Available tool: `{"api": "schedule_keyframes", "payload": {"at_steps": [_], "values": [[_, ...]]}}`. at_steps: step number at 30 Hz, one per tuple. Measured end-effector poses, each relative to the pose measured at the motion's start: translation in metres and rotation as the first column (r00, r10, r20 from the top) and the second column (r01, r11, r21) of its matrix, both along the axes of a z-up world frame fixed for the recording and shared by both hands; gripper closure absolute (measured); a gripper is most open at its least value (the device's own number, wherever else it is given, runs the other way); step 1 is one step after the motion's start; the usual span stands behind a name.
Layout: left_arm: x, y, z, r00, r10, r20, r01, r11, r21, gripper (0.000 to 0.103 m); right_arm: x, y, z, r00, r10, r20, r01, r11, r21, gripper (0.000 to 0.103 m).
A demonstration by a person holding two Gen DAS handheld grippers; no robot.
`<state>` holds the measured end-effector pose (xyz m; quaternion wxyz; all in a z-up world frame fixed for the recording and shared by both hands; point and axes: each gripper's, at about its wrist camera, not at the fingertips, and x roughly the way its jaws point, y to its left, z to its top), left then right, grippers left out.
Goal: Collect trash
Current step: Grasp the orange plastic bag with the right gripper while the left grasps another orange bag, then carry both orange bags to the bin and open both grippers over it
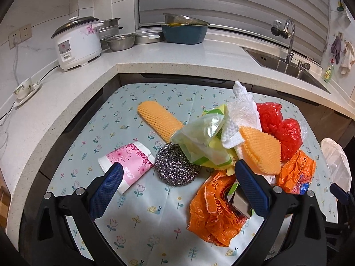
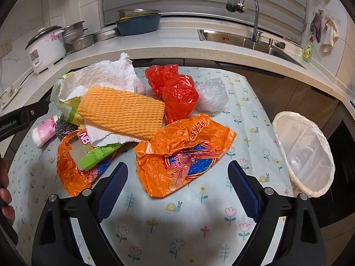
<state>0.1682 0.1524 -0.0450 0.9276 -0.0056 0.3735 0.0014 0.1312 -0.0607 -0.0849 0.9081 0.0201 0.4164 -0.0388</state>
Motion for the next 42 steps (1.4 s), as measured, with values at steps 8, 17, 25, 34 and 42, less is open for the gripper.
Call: {"api": "schedule_keyframes", "payload": {"at_steps": [8,17,25,34,42], "values": [[-0.017,0.008,-0.031,0.996,-0.037,-0.085,0.033,0.999,-0.042,0.007,0.022,0.014,-0.02,0.999,0.013,-0.045,-0.013,1.0,0.013,0.025],[-0.019,-0.009,-0.06,0.984,-0.098,-0.151,0.093,0.995,-0.039,0.007,0.023,0.019,-0.04,0.995,0.043,-0.093,-0.041,0.999,0.016,0.073],[-0.019,-0.025,-0.069,0.976,-0.145,-0.165,0.139,0.989,-0.051,0.039,0.008,0.006,-0.024,0.998,0.049,-0.042,-0.048,0.999,0.018,0.096],[-0.042,-0.04,-0.046,0.977,-0.175,-0.124,0.171,0.984,-0.046,0.102,-0.017,-0.011,0.007,0.998,0.052,0.037,-0.055,0.996,0.068,0.097],[-0.07,-0.047,-0.003,0.984,-0.174,-0.036,0.172,0.983,-0.056,0.102,-0.046,-0.024,0.047,0.99,0.057,0.129,-0.069,0.993,0.092,0.097]]}}
